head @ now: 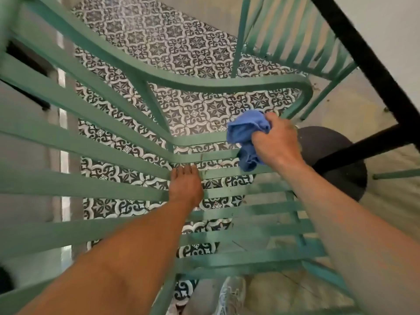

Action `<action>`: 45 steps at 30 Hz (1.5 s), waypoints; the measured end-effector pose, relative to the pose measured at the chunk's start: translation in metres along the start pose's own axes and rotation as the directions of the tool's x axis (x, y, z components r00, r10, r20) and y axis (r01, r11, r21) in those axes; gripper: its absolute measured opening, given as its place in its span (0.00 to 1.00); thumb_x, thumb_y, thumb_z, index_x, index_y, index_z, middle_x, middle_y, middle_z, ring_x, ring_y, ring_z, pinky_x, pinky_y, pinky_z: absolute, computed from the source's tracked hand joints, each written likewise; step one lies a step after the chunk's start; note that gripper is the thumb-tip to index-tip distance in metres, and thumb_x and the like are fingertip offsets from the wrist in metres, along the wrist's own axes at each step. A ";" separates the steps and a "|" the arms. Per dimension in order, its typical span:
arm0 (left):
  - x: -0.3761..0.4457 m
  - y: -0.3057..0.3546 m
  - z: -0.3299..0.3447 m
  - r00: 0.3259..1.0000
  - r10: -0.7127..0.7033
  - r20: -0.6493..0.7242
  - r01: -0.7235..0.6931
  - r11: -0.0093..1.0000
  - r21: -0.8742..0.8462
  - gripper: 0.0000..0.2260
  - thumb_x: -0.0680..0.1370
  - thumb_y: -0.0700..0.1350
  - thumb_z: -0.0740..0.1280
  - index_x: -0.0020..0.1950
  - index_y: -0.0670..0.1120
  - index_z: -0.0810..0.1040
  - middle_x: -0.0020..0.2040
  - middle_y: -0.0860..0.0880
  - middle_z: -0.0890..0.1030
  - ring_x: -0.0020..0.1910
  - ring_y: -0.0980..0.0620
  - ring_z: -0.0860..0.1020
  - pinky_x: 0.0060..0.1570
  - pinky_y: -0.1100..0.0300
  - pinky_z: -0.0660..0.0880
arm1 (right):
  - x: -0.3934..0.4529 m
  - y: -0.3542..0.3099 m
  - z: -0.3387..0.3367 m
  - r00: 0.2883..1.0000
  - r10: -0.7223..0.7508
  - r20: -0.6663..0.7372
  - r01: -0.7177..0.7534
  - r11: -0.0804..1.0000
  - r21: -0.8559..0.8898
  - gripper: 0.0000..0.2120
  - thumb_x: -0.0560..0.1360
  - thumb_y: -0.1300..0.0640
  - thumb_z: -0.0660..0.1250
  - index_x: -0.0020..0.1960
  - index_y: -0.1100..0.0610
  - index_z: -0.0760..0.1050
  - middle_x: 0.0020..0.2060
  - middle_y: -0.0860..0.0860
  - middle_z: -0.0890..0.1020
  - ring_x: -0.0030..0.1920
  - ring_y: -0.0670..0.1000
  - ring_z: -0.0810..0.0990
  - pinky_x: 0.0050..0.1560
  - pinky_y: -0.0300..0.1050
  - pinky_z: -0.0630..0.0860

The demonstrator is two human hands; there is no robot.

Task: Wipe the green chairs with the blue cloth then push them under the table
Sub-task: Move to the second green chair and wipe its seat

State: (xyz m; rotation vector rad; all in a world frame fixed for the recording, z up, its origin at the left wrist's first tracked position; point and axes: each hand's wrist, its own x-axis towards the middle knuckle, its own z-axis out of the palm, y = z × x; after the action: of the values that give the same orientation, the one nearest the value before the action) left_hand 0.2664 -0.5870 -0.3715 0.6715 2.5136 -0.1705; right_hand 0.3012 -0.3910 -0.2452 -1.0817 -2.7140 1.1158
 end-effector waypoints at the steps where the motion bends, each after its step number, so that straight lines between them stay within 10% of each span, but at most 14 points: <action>1: 0.008 -0.002 0.007 1.000 0.000 0.002 0.000 1.000 0.012 0.25 0.77 0.42 0.60 0.74 0.42 0.62 0.68 0.41 0.70 0.68 0.42 0.66 0.72 0.46 0.58 | 0.008 0.004 0.007 1.000 -0.009 -0.004 0.009 1.000 0.025 0.10 0.71 0.54 0.63 0.51 0.52 0.73 0.51 0.57 0.77 0.47 0.58 0.76 0.40 0.47 0.69; 7: 0.037 -0.018 0.047 1.000 0.007 -0.031 -0.004 0.995 0.096 0.23 0.82 0.47 0.60 0.74 0.38 0.62 0.68 0.38 0.71 0.68 0.40 0.68 0.74 0.46 0.52 | 0.066 0.029 0.046 0.991 -0.041 -0.128 0.045 0.999 0.027 0.21 0.71 0.35 0.64 0.47 0.54 0.73 0.43 0.52 0.78 0.43 0.57 0.75 0.42 0.49 0.70; 13: 0.040 -0.024 0.056 0.991 0.075 -0.110 -0.055 0.984 0.170 0.24 0.82 0.48 0.59 0.75 0.39 0.61 0.69 0.39 0.71 0.69 0.40 0.67 0.75 0.46 0.53 | 0.093 0.105 0.127 0.997 0.059 -0.043 -0.072 0.880 -0.469 0.25 0.75 0.45 0.57 0.69 0.52 0.70 0.68 0.62 0.66 0.66 0.64 0.67 0.65 0.57 0.66; 17: 0.043 -0.024 0.058 0.988 0.077 -0.130 -0.052 0.980 0.191 0.23 0.84 0.51 0.54 0.75 0.40 0.61 0.68 0.40 0.71 0.69 0.41 0.67 0.74 0.46 0.54 | 0.071 0.117 0.168 1.000 0.008 -0.029 -0.024 0.804 -0.594 0.36 0.75 0.32 0.54 0.76 0.51 0.59 0.76 0.61 0.53 0.75 0.65 0.52 0.70 0.65 0.51; 22: 0.044 -0.025 0.058 0.988 0.079 -0.133 -0.055 0.982 0.179 0.22 0.84 0.51 0.54 0.74 0.40 0.63 0.67 0.40 0.72 0.67 0.41 0.68 0.73 0.46 0.55 | 0.070 0.146 0.132 0.953 -0.201 -0.226 0.072 0.877 -0.475 0.27 0.69 0.49 0.51 0.60 0.63 0.74 0.59 0.68 0.72 0.57 0.67 0.71 0.56 0.61 0.70; 28: 0.048 -0.027 0.062 0.983 0.082 -0.164 -0.053 0.983 0.173 0.22 0.84 0.51 0.57 0.73 0.39 0.65 0.66 0.41 0.73 0.67 0.40 0.69 0.72 0.46 0.55 | 0.077 0.168 0.095 0.952 0.002 -0.306 -0.119 0.924 -0.364 0.32 0.75 0.63 0.64 0.76 0.59 0.58 0.67 0.66 0.68 0.64 0.67 0.68 0.63 0.56 0.65; 33: 0.049 -0.028 0.066 0.978 0.099 -0.183 -0.063 0.979 0.195 0.18 0.82 0.47 0.59 0.68 0.41 0.70 0.63 0.42 0.76 0.64 0.42 0.71 0.72 0.47 0.57 | 0.040 0.058 0.232 0.916 -0.398 0.059 0.401 0.914 -0.059 0.17 0.73 0.65 0.66 0.61 0.55 0.76 0.56 0.54 0.80 0.57 0.56 0.76 0.55 0.44 0.70; 38: 0.049 -0.029 0.071 0.969 0.105 -0.226 -0.063 0.981 0.186 0.16 0.79 0.46 0.62 0.66 0.43 0.72 0.61 0.42 0.78 0.61 0.42 0.72 0.71 0.48 0.60 | 0.054 0.043 0.242 0.847 -0.485 0.217 0.518 0.846 -0.128 0.15 0.74 0.57 0.66 0.60 0.50 0.75 0.55 0.52 0.81 0.55 0.56 0.78 0.52 0.48 0.72; 45: 0.051 -0.032 0.075 0.957 0.121 -0.263 -0.065 0.975 0.212 0.20 0.82 0.53 0.57 0.68 0.41 0.70 0.62 0.41 0.78 0.62 0.42 0.74 0.68 0.47 0.62 | 0.064 0.211 0.069 0.955 -0.098 -0.280 -0.009 0.933 -0.359 0.15 0.77 0.59 0.62 0.62 0.61 0.70 0.58 0.66 0.75 0.57 0.68 0.74 0.50 0.58 0.70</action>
State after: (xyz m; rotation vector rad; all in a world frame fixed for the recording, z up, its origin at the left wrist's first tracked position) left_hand 0.2475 -0.6122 -0.4627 0.9519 2.7449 -0.3206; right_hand 0.3597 -0.2879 -0.4431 -1.1074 -2.7343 0.4129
